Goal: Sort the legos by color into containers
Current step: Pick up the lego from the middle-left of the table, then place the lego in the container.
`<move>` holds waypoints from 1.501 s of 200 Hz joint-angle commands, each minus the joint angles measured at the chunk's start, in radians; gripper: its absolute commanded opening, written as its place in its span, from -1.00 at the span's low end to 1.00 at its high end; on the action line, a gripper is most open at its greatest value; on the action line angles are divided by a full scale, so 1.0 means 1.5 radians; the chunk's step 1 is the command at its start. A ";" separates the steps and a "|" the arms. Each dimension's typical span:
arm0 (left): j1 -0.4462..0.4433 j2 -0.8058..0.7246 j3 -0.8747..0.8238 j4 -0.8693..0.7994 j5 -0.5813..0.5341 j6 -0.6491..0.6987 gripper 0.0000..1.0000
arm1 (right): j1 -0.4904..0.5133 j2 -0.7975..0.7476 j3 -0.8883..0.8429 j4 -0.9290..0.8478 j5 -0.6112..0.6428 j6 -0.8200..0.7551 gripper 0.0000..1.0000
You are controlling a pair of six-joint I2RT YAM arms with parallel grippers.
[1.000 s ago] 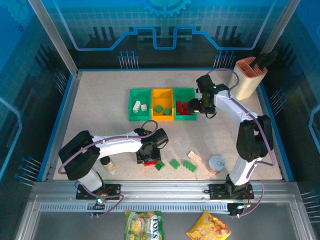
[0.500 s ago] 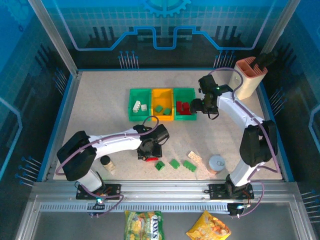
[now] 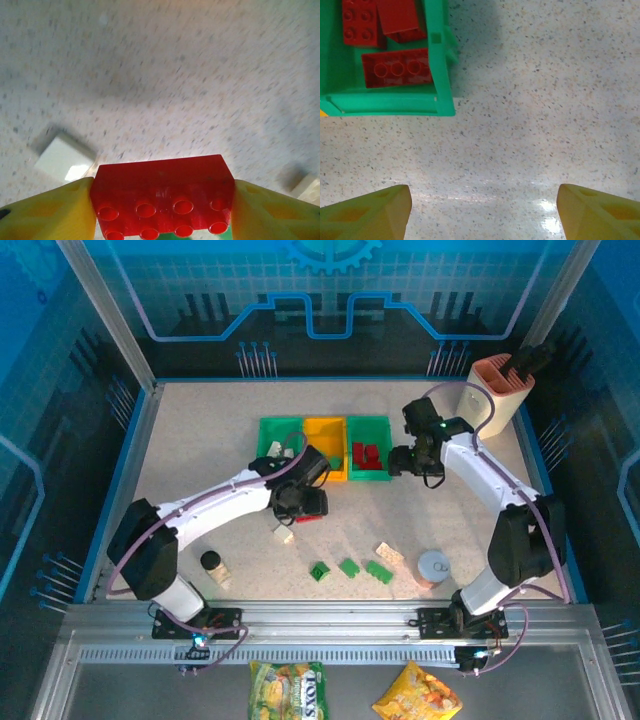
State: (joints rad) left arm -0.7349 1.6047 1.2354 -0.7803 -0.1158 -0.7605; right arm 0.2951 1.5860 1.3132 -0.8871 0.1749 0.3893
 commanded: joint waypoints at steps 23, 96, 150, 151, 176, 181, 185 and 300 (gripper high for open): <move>0.027 0.074 0.115 0.015 0.016 0.089 0.26 | -0.020 -0.055 -0.032 -0.032 0.025 0.007 0.55; 0.034 0.250 0.370 0.011 0.031 0.152 0.26 | -0.039 -0.128 -0.090 -0.061 0.042 0.007 0.55; 0.036 0.380 0.551 0.027 -0.004 0.164 0.25 | -0.062 -0.184 -0.131 -0.081 0.043 0.005 0.56; 0.036 0.382 0.553 0.029 -0.004 0.164 0.25 | -0.063 -0.185 -0.131 -0.081 0.043 0.005 0.56; 0.037 0.422 0.584 0.069 -0.024 0.166 0.25 | -0.065 -0.201 -0.141 -0.086 0.040 0.008 0.56; 0.036 0.429 0.590 0.075 -0.030 0.166 0.25 | -0.065 -0.204 -0.143 -0.086 0.040 0.009 0.56; 0.036 0.433 0.594 0.080 -0.035 0.166 0.25 | -0.065 -0.205 -0.145 -0.086 0.040 0.010 0.56; 0.037 0.527 0.629 0.249 -0.165 0.201 0.24 | -0.064 -0.218 -0.162 -0.086 0.031 0.016 0.56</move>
State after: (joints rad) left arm -0.6888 2.3600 2.1426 -0.5022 -0.2947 -0.4892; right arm 0.2127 1.2827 1.0851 -0.9874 0.2276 0.3965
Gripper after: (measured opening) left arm 0.627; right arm 0.779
